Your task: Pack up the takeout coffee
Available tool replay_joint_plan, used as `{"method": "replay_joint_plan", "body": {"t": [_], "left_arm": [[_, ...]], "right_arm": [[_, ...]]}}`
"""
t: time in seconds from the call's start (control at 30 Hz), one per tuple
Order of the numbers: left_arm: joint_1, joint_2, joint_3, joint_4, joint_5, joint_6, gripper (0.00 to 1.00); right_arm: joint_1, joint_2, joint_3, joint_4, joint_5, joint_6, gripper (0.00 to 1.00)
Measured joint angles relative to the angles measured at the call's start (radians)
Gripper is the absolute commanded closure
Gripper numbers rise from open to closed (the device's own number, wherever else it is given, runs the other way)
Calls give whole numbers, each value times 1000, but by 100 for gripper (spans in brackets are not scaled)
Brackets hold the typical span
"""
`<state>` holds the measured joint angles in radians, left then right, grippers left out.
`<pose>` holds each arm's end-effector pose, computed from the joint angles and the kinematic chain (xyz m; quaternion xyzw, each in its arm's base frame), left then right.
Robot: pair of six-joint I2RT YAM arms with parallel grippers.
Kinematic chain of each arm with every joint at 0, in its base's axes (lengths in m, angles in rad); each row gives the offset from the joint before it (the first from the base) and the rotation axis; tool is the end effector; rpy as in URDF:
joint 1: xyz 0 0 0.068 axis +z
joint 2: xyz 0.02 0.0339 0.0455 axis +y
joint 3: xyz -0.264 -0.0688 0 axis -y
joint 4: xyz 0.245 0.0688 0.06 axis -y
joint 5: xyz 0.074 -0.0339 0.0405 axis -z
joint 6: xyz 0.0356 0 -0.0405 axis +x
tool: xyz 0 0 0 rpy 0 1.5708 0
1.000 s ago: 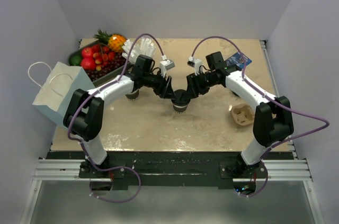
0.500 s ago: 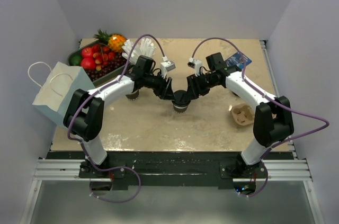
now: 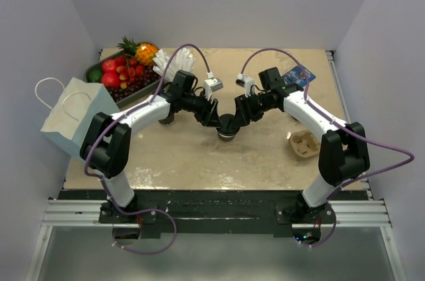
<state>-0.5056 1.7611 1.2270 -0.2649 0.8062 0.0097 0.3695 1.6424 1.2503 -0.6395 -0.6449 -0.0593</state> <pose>0.3201 -0.2066 0.2290 0.3599 0.7865 -0.4373 0.2464 0.3101 0.1430 0.2507 -0.2770 0.8753 0.3408 0.2024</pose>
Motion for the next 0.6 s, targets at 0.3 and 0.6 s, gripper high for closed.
{"method": "replay_joint_plan", "body": {"t": [0.3, 0.6], "left_arm": [[0, 0, 24, -38, -21, 28, 43], [0, 55, 97, -101, 4, 63, 43]], "right_arm": [[3, 17, 0, 5, -47, 0, 40], [3, 68, 4, 13, -106, -1, 39]]}}
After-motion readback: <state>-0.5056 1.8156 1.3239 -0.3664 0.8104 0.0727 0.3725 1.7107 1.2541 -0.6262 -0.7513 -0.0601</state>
